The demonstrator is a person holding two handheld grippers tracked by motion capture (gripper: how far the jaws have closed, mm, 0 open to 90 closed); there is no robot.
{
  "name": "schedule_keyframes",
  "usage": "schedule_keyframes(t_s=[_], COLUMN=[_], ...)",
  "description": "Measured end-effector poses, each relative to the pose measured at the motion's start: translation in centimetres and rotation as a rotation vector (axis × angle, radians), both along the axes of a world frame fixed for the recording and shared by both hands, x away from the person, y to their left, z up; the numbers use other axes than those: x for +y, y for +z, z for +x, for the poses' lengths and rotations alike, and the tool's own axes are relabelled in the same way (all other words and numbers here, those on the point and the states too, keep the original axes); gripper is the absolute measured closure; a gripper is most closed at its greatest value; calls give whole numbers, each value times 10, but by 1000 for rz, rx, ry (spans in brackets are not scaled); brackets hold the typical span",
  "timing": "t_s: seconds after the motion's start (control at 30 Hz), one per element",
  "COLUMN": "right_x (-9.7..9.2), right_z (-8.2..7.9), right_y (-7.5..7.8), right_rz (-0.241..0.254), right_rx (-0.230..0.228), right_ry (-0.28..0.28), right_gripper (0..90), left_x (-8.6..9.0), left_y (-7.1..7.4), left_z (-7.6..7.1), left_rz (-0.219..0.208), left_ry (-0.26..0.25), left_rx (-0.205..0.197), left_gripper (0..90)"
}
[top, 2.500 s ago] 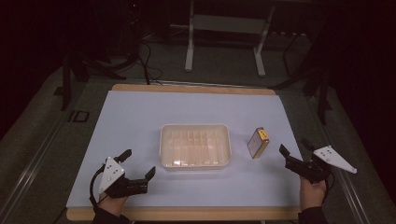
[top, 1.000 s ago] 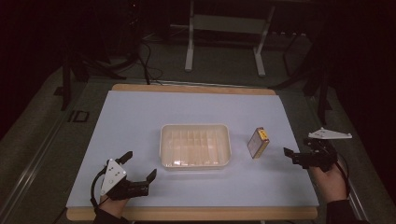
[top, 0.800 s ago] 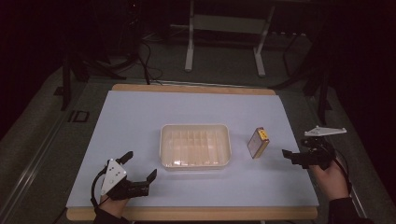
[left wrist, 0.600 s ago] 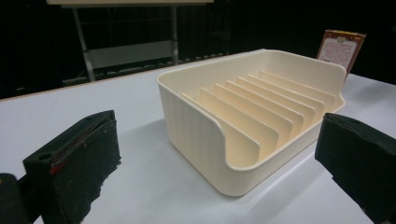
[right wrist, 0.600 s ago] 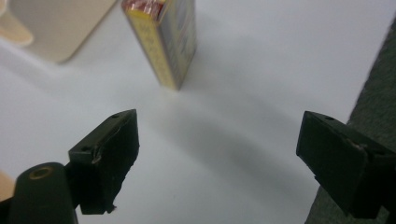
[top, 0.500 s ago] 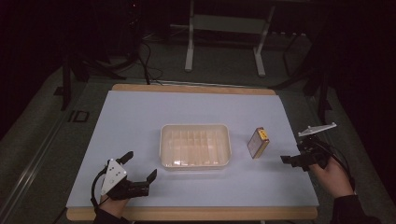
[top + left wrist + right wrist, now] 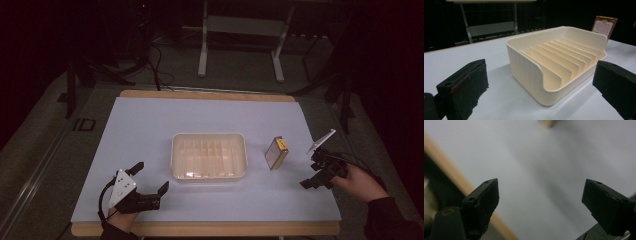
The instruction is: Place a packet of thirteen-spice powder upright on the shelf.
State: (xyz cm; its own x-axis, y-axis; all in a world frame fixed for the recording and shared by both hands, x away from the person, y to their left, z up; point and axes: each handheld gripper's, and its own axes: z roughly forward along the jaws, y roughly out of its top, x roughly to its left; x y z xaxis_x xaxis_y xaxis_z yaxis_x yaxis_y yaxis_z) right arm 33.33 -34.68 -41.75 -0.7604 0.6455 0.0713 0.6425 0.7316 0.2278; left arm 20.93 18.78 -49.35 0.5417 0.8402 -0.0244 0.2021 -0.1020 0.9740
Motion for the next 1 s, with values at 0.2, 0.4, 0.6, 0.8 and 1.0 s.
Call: schedule_keyframes(t_s=[0.2,0.4,0.6,0.8,1.0], right_x=[11,24,32,51,64], right_z=[-1,-2,-3,-3,-4], right_y=[-1,-6,-9,3,11], right_rz=[-52,-143,-173,-144,-121], right_rx=[120,165,205,190,191], right_ry=[195,316,422,521,588], right_gripper=[140,145,148,144,145], left_x=[0,-1,-1,0,1], left_y=[1,0,-1,1,0], left_z=[-2,-1,-3,-5,-4], left_rz=[3,11,17,-2,-11], left_ry=[-1,2,-5,4,-2], left_rx=[-9,-5,-5,-18,-1], left_gripper=[0,0,0,0,0])
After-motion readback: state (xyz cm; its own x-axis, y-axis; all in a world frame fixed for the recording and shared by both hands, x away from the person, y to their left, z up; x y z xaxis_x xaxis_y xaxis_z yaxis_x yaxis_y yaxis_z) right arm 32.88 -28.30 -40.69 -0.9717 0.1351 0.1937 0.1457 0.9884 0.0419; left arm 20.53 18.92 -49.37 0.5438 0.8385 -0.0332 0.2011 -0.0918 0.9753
